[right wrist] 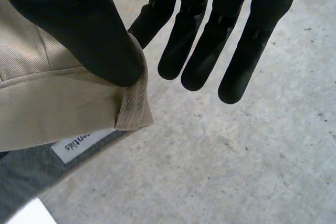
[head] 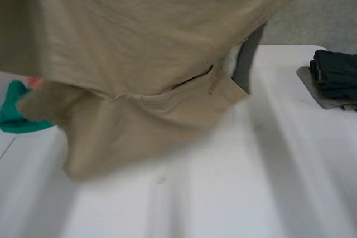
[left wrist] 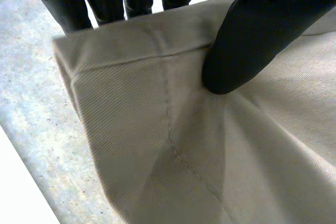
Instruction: Fold the laundry.
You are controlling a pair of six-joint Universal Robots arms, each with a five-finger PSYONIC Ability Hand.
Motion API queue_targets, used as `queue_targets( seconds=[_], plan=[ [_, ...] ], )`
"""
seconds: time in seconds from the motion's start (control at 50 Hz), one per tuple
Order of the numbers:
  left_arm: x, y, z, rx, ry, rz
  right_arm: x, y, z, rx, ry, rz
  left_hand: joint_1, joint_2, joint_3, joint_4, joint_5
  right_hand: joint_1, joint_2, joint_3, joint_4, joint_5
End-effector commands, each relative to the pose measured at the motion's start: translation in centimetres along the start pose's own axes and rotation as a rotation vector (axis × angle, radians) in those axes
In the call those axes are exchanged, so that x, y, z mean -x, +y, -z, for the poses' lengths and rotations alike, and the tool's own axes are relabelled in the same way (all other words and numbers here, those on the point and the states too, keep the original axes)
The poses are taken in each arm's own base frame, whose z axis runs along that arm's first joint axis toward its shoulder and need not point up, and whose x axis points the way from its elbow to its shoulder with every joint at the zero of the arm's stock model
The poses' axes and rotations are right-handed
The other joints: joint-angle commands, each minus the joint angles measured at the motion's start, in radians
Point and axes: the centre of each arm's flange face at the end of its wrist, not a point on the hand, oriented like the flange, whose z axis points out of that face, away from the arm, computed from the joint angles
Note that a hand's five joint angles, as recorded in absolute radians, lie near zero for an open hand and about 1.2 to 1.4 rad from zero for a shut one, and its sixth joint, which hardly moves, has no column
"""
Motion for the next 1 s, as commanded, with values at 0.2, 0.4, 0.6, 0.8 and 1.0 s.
queue_targets(
  seconds=[0.2,0.4,0.6,0.8,1.0],
  plan=[
    [-5.9,16.9,-8.9,0.398,0.17,0.0,5.4,14.0,-5.6,0.315,-0.11,0.008,0.233,0.201,0.205,0.19,0.219,0.262,0.231,0.208,0.202,0.208],
    [-6.9,24.4,-19.1,0.056,0.008,0.028,8.0,21.4,-12.2,0.108,0.243,0.023,0.233,0.201,0.205,0.19,0.219,0.262,0.231,0.208,0.202,0.208],
    [-7.0,27.7,-20.8,0.008,-0.028,0.139,11.8,24.8,-13.1,0.055,0.18,0.214,-0.989,-1.02,-1.017,-1.032,-1.003,-0.959,-0.991,-1.014,-1.02,-1.014],
    [-5.7,25.0,-17.8,0.112,-0.051,0.129,9.1,22.0,-11.1,0.188,0.062,0.114,-0.989,-1.02,-1.017,-1.032,-1.003,-0.959,-0.991,-1.014,-1.02,-1.014],
    [-9.7,24.4,-7.8,0.436,0.156,0.104,10.3,22.2,-5.3,0.405,-0.359,0.146,-0.989,-1.02,-1.017,-1.032,-1.003,-0.94,-0.971,-0.994,-1.0,-0.994]
  ],
)
